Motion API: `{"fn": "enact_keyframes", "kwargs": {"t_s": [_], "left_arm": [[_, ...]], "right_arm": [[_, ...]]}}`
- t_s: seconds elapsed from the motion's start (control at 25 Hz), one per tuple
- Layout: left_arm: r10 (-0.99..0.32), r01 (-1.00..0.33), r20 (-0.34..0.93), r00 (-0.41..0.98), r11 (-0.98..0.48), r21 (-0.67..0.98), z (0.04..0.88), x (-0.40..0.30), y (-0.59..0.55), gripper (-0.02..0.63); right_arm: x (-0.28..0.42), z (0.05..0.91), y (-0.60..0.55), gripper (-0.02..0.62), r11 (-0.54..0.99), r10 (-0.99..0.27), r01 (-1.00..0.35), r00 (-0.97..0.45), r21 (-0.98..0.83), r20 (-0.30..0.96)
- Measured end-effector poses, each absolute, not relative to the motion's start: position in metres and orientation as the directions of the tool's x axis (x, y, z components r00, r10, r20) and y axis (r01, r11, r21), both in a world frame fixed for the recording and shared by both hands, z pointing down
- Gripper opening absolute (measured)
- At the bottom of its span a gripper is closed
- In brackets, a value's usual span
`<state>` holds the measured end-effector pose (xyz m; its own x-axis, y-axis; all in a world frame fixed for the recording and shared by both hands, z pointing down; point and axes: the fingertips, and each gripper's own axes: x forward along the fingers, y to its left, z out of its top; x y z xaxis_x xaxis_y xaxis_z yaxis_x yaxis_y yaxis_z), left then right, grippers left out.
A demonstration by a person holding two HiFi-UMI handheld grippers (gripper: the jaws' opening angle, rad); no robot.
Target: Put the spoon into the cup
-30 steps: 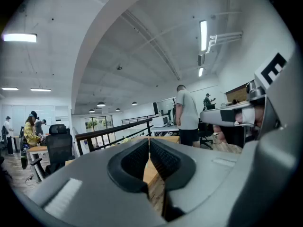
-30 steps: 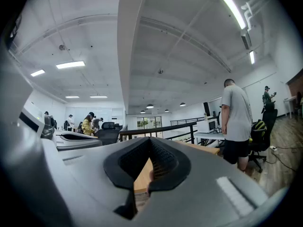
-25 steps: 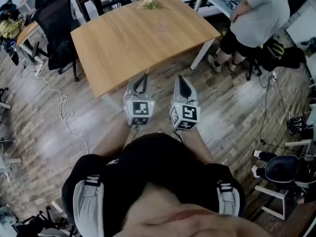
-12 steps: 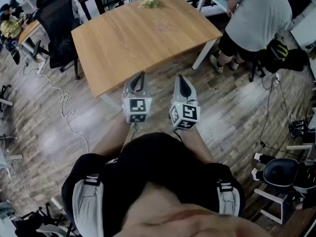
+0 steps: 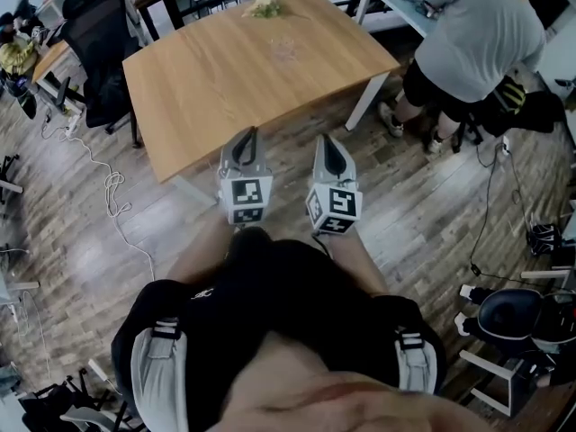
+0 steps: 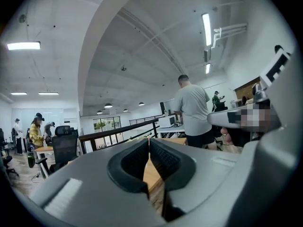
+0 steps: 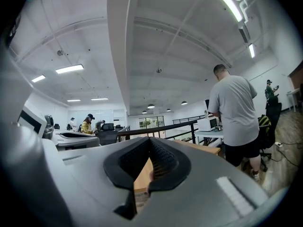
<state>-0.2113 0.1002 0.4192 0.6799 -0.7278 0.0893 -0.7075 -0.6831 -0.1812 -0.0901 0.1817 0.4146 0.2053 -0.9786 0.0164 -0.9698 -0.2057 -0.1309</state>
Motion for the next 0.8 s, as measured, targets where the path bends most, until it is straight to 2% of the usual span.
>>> {"fn": "enact_keyframes", "kwargs": {"t_s": [0.8], "left_arm": [[-0.685, -0.665, 0.092, 0.723, -0.725, -0.176, 0.434, -0.118, 0.047, 0.021]], "right_arm": [[-0.004, 0.431, 0.13, 0.0, -0.239, -0.971, -0.96, 0.238, -0.143, 0.022]]}}
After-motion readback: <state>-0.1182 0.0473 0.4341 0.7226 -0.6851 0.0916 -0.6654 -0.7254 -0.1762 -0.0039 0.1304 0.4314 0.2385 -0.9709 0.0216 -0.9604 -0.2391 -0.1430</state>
